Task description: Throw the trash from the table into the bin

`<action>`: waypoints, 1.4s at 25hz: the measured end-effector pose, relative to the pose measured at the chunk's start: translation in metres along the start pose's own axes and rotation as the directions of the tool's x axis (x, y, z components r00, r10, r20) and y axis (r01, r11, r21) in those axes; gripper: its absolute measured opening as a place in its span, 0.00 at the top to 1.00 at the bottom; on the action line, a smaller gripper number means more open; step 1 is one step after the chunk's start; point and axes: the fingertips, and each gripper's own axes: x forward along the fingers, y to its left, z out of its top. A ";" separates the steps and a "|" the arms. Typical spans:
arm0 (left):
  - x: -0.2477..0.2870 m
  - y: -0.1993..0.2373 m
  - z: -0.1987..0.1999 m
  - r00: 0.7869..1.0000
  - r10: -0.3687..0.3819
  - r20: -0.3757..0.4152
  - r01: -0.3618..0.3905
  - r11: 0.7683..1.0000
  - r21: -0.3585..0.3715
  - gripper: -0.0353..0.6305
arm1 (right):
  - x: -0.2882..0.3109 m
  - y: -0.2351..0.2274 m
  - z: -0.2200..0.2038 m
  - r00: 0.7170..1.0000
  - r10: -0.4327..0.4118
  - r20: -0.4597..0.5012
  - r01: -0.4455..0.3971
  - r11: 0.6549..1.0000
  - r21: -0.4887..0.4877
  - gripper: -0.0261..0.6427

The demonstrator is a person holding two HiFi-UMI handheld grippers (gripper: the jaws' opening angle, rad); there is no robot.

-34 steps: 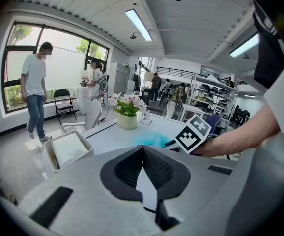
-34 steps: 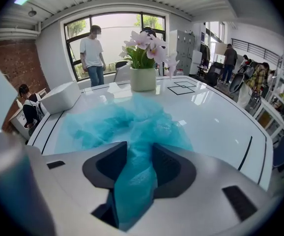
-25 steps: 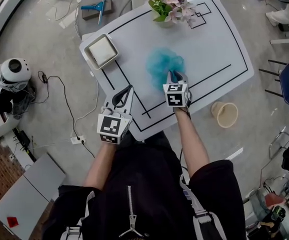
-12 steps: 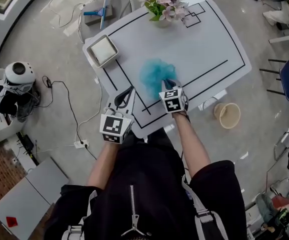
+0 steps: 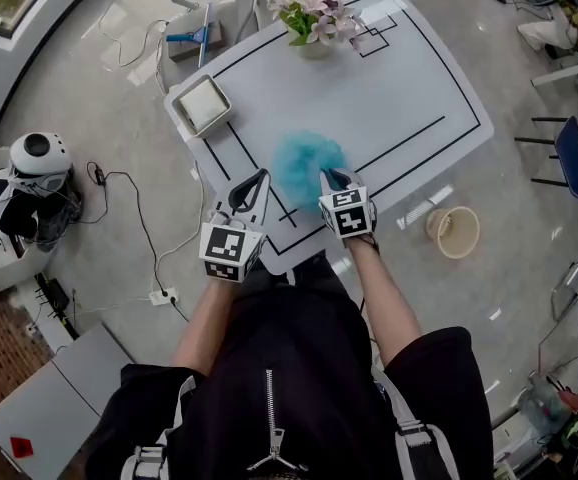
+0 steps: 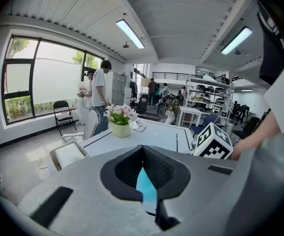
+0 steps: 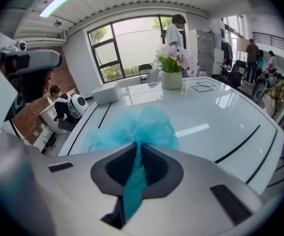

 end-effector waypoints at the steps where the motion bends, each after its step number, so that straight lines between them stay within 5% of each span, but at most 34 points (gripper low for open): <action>1: 0.000 -0.002 0.000 1.000 -0.001 0.001 0.001 1.000 0.002 0.94 | -0.008 0.000 0.004 1.000 0.001 0.021 -0.001 1.000 0.008 0.93; 14: -0.017 -0.035 0.014 1.000 -0.003 0.022 0.002 0.999 0.044 0.94 | -0.125 0.014 0.084 0.937 -0.005 0.350 -0.003 1.000 0.021 0.93; 35: -0.095 -0.077 -0.015 0.978 -0.177 0.113 0.170 0.983 0.072 0.94 | -0.202 0.115 0.033 0.900 -0.158 0.406 0.148 0.987 0.055 0.93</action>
